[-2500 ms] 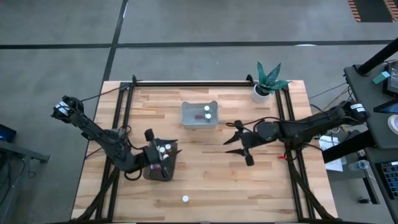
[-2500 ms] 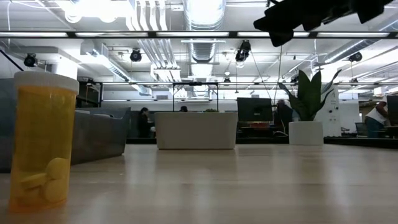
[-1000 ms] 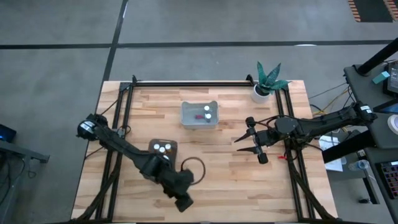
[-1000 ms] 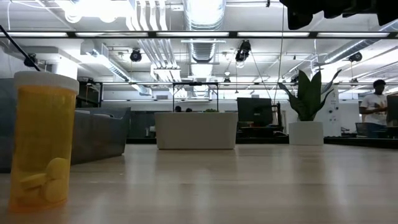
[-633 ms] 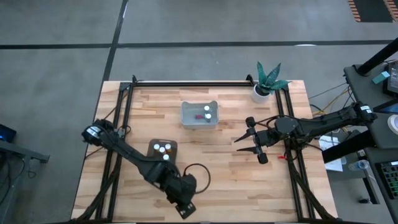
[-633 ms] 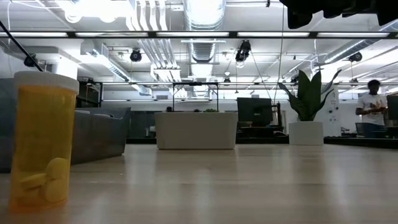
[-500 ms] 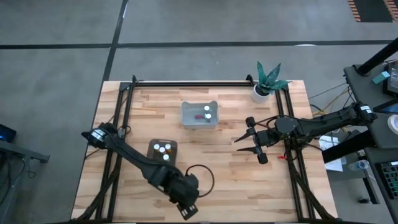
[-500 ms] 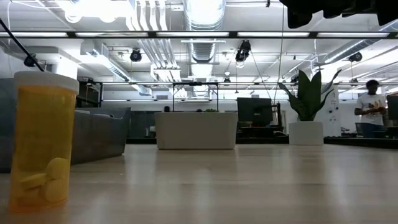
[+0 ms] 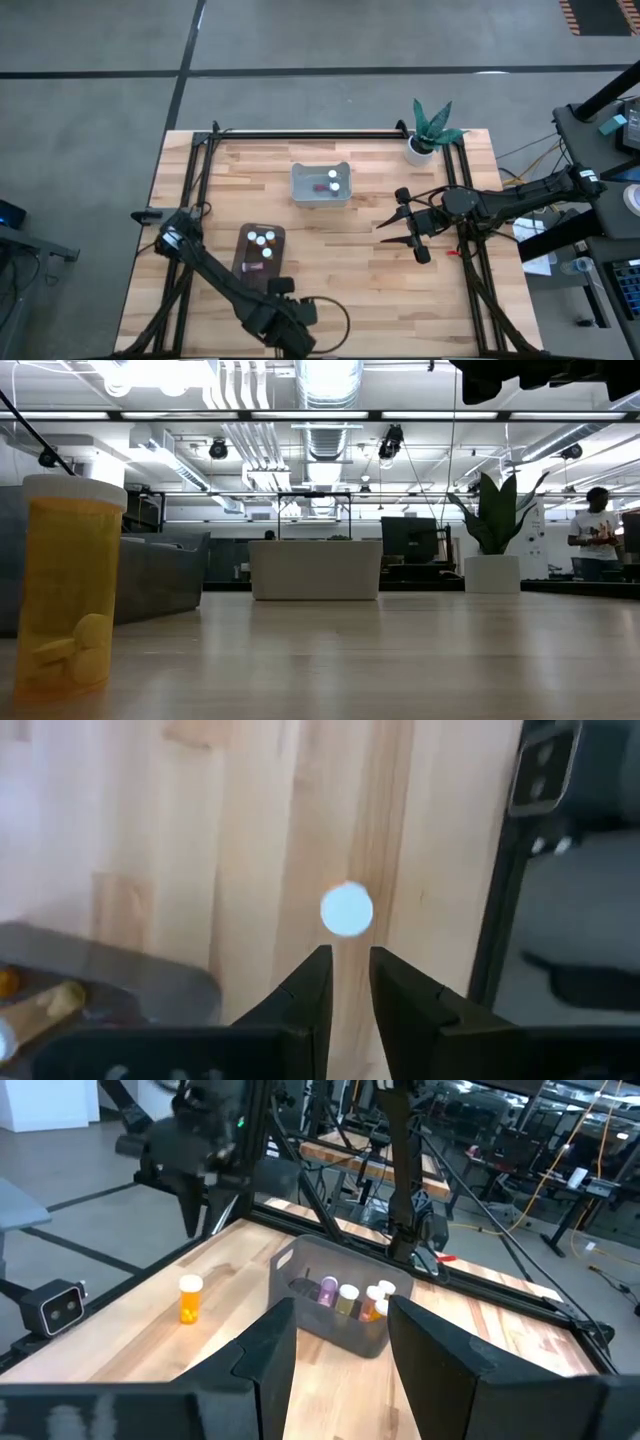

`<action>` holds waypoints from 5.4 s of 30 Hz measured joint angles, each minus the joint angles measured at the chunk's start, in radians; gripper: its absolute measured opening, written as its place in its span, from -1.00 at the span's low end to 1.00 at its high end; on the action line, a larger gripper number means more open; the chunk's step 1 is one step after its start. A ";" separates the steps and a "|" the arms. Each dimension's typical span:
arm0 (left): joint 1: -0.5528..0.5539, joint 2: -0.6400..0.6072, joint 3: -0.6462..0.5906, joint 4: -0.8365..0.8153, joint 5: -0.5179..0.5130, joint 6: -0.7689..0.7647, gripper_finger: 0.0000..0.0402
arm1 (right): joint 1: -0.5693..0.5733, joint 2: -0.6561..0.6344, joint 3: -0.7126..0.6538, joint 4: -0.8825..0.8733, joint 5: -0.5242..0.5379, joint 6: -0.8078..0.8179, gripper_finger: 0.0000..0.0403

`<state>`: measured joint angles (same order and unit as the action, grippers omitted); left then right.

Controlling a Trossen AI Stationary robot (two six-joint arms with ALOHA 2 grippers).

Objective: Pick and place medicine bottles into bin by pill shape (circle, oval)
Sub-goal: Put the orange tablet bottle into the black bin

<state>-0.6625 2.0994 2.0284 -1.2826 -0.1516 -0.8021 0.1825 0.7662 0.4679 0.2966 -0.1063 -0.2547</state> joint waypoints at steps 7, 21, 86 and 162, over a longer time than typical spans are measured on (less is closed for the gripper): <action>-0.005 0.036 -0.004 0.065 -0.005 0.091 -0.72 | 0.000 0.000 0.000 0.000 0.001 -0.007 -0.25; -0.006 0.037 -0.059 0.104 -0.017 0.114 0.12 | 0.000 0.000 0.000 -0.006 0.002 -0.007 -0.25; 0.031 -0.021 -0.203 0.267 -0.006 0.109 -0.47 | 0.000 0.000 0.000 -0.010 0.004 -0.011 -0.25; 0.233 -0.705 -1.106 0.332 -0.042 0.160 -0.40 | -0.013 0.000 0.000 -0.034 0.004 -0.010 -0.25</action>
<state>-0.4294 1.3941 0.9221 -0.9503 -0.1933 -0.6417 0.1694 0.7666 0.4683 0.2624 -0.1022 -0.2649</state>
